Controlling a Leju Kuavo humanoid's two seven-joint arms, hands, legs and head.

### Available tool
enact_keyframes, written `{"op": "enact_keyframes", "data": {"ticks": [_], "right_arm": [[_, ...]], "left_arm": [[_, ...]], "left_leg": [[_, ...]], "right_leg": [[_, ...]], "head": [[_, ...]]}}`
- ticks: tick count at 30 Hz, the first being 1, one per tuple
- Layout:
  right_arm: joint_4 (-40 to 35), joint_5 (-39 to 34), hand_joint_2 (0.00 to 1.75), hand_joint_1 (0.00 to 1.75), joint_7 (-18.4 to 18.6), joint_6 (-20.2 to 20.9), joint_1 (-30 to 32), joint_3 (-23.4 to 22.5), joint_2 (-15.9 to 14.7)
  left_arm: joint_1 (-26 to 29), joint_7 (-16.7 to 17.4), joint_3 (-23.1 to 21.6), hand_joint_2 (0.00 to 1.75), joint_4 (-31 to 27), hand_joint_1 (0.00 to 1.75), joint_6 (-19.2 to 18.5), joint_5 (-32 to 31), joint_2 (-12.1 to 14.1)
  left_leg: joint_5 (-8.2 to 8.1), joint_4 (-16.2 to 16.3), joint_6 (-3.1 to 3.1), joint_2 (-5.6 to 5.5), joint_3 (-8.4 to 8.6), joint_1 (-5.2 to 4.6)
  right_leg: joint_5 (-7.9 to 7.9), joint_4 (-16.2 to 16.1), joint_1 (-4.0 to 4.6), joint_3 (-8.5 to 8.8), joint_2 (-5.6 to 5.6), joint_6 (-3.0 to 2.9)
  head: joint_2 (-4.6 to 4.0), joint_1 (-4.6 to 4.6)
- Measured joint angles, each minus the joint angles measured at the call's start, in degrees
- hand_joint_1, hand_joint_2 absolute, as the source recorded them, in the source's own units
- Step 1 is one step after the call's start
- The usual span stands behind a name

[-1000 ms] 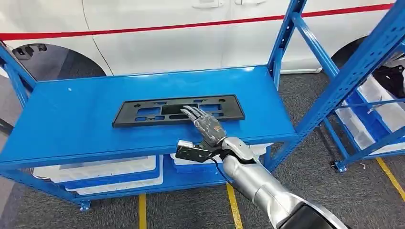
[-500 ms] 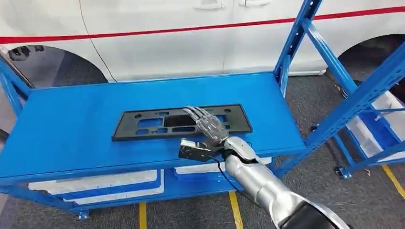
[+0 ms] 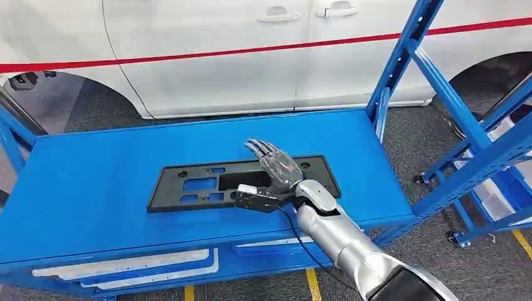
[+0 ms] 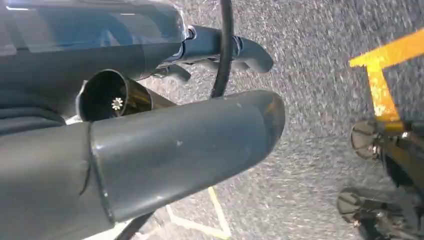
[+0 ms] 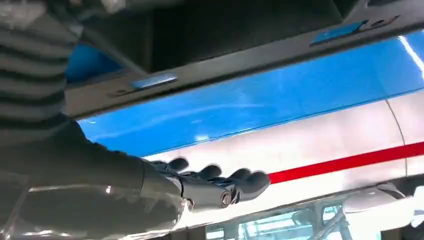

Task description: Take the parts from the cabinet and place them on the table.

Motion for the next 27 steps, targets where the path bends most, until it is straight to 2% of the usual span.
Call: {"op": "enact_keyframes", "data": {"ticks": [1,2,5,7,8,9,11,13,15,17,18,19,20,24,27], "right_arm": [[0.00,1.07,1.75,0.00,0.61,-0.68,-0.04,0.00,-0.22],[0.00,2.20,1.75,0.00,1.15,-1.24,-0.04,-0.02,-0.43],[0.24,5.96,1.75,0.00,3.09,-2.10,-0.18,-0.04,-1.11],[0.79,7.40,1.75,0.00,3.87,-1.35,-0.17,-0.04,-1.71],[1.12,6.50,0.00,0.00,4.17,0.58,-0.15,-0.07,-2.32],[1.29,5.30,0.00,0.00,3.64,2.17,0.02,-0.29,-2.80],[1.38,0.39,0.00,0.00,0.21,6.60,0.51,-1.71,-3.78],[0.71,-7.56,0.00,0.00,-4.93,13.20,1.09,-4.47,-4.54],[-2.94,-17.91,0.00,0.00,-7.24,21.53,2.42,-7.85,-5.23],[-9.57,-28.90,0.00,0.00,-7.10,29.37,5.01,-11.07,-6.36],[-14.18,-34.10,0.00,0.00,-6.31,31.71,6.00,-12.37,-7.21],[-18.40,-38.23,0.00,0.00,-4.80,32.68,6.86,-13.16,-8.22],[-22.69,-41.77,1.75,0.00,-3.47,33.34,7.67,-13.79,-9.32],[-35.83,-50.74,1.75,0.00,-1.77,33.95,9.35,-16.37,-13.29],[-42.93,-51.00,1.75,0.00,-0.55,33.31,10.42,-17.40,-16.13]], "left_arm": [[-0.03,-0.11,0.00,0.00,0.00,0.00,-0.02,0.02,0.02],[-0.06,-0.24,0.00,0.00,0.00,0.00,-0.02,0.04,0.04],[-0.08,-0.59,0.00,0.00,0.00,0.00,-0.02,0.63,0.22],[-0.14,-0.92,0.00,0.00,0.00,0.00,0.04,0.37,0.31],[-0.13,-0.96,-0.18,0.00,0.00,0.00,0.53,-1.16,0.02],[-0.11,-0.94,-0.68,0.00,0.00,0.00,1.05,-2.39,-0.57],[-0.14,-0.44,-1.95,0.00,0.00,0.00,1.92,-3.45,-1.44],[-0.13,0.07,-2.40,0.00,0.00,0.00,2.01,-3.45,-2.16],[-0.09,0.35,-2.80,0.00,0.00,0.00,2.01,-2.97,-2.62],[-0.06,0.92,-2.84,0.00,0.00,0.00,1.95,-2.34,-2.97],[-0.01,1.09,-2.84,0.00,0.00,0.00,2.08,-2.08,-3.10],[0.02,1.14,-2.84,0.00,0.00,0.00,2.19,-1.84,-3.19],[0.08,1.20,-2.84,0.00,0.00,0.00,2.27,-1.73,-3.26],[0.25,1.07,-2.84,0.00,0.00,0.00,2.58,-0.92,-3.63],[0.25,1.01,-2.84,0.00,0.02,0.00,3.04,-0.52,-4.09]], "left_leg": [[0.00,0.07,0.00,-0.11,-0.04,-0.17],[-0.10,0.07,0.10,-0.13,-0.05,-0.29],[-0.65,0.06,0.87,-0.21,0.18,-0.47],[-0.84,0.06,1.13,-0.24,0.24,-0.60],[-0.89,0.06,1.21,-0.23,0.27,-0.66],[-0.94,0.06,1.28,-0.23,0.34,-0.72],[-0.97,0.06,1.34,-0.24,0.47,-0.85],[-0.98,0.06,1.35,-0.22,0.52,-0.86],[-0.98,0.08,1.37,-0.17,0.55,-0.87],[-0.96,0.14,1.40,-0.21,0.48,-0.89],[-0.95,0.17,1.42,-0.22,0.48,-0.91],[-0.92,0.17,1.42,-0.22,0.50,-1.03],[-0.89,0.17,1.43,-0.22,0.51,-1.03],[-0.88,0.15,1.39,-0.21,0.64,-1.00],[-0.93,0.13,1.33,-0.20,0.71,-1.00]], "right_leg": [[0.49,-0.29,0.01,-0.08,-0.05,-0.96],[0.50,-0.45,-0.02,0.08,-0.03,-1.18],[0.47,-0.90,-0.09,0.49,-0.08,-1.19],[0.28,-1.39,-0.13,0.81,-0.18,-1.32],[0.19,-1.58,-0.17,0.93,-0.21,-1.21],[0.20,-1.65,-0.22,0.99,-0.25,-1.15],[0.18,-1.67,-0.29,1.13,-0.32,-1.07],[0.23,-1.69,-0.31,1.18,-0.32,-0.80],[0.29,-1.76,-0.34,1.19,-0.33,0.01],[0.22,-1.78,-0.46,1.17,-0.40,1.38],[0.32,-1.78,-0.50,1.15,-0.41,1.73],[0.30,-1.76,-0.50,1.13,-0.41,1.78],[0.29,-1.71,-0.46,1.13,-0.42,1.78],[0.19,-1.46,-0.41,1.11,-0.42,1.76],[0.13,-1.36,-0.37,1.09,-0.35,1.72]], "head": [[0.00,-0.04],[0.00,-0.02],[0.00,0.00],[0.00,-0.02],[0.00,-0.02],[0.00,-0.02],[0.00,-0.02],[0.00,0.00],[0.00,0.00],[0.00,-0.02],[0.00,-0.02],[0.00,-0.02],[0.00,-0.02],[0.00,-0.02],[0.00,-0.02]]}}
